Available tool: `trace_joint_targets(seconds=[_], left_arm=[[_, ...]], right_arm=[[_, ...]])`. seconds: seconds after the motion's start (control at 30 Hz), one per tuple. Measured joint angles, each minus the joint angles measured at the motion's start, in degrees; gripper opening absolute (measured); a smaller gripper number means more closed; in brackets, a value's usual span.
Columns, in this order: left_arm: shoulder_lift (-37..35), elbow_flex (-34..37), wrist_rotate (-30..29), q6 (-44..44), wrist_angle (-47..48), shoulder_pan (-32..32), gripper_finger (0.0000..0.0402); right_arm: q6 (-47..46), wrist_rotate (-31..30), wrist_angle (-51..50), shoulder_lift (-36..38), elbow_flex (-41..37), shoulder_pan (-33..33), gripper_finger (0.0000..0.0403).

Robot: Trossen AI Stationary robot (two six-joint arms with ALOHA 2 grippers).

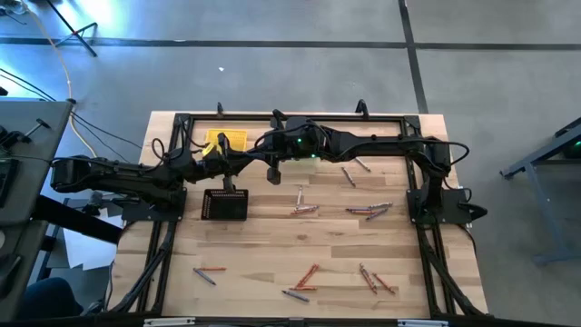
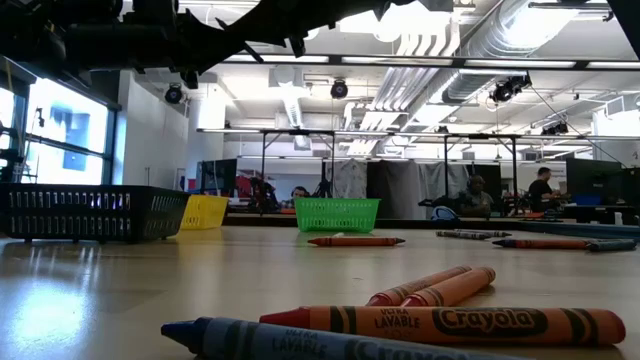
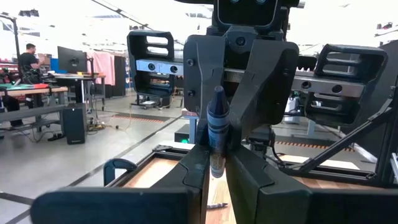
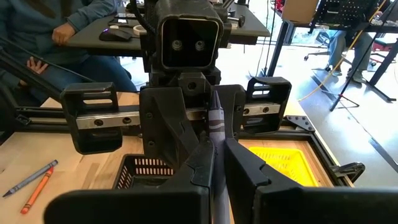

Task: Sort crayons
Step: Put the blue crayon into the yellow bin

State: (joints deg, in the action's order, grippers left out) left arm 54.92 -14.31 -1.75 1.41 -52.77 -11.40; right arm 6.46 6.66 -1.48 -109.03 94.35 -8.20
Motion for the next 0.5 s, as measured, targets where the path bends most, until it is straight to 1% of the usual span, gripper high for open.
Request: trace_joint_targets(seconds=[0.17,0.33,0.5], left_arm=[[-0.02,0.0,1.08,-0.04,-0.02,-0.02,0.0034],[-0.02,0.0,1.08,-0.97,-0.01,-0.04,0.0008],[-0.02,0.0,1.11,-1.05,-0.02,-0.04,0.0004]], right_arm=[[-0.02,0.04,0.0,0.0,0.0,0.02,0.0016],[0.02,0.07,-0.02,0.0,0.0,0.02,0.0016],[0.02,0.07,-0.11,0.0,0.0,0.02,0.0016]])
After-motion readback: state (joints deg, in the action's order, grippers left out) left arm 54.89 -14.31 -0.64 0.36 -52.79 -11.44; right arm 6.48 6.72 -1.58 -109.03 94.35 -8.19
